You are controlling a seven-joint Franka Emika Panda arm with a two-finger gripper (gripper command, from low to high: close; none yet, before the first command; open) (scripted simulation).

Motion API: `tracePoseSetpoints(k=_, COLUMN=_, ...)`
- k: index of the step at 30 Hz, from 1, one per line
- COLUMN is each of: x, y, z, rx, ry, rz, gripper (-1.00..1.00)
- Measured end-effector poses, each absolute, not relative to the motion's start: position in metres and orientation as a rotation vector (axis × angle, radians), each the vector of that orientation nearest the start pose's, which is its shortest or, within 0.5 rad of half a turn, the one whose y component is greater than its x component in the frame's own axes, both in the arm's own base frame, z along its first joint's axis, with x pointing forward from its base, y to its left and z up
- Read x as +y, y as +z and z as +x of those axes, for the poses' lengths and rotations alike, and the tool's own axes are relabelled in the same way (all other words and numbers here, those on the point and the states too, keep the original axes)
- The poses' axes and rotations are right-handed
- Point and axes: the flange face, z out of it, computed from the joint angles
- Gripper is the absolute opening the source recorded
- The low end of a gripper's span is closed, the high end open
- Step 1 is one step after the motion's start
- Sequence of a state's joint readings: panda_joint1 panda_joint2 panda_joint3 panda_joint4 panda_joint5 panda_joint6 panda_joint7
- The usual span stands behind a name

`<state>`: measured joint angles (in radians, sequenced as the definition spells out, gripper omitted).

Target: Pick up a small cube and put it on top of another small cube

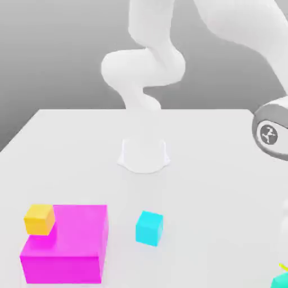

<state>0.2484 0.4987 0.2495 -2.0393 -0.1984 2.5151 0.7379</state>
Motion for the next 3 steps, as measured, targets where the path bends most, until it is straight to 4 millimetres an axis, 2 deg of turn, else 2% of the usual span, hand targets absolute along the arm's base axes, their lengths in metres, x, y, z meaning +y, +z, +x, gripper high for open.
tracePoseSetpoints(k=3, x=0.2849, y=0.2016, z=0.5246, rx=0.169, ry=0.002, rz=-3.135, gripper=1.00)
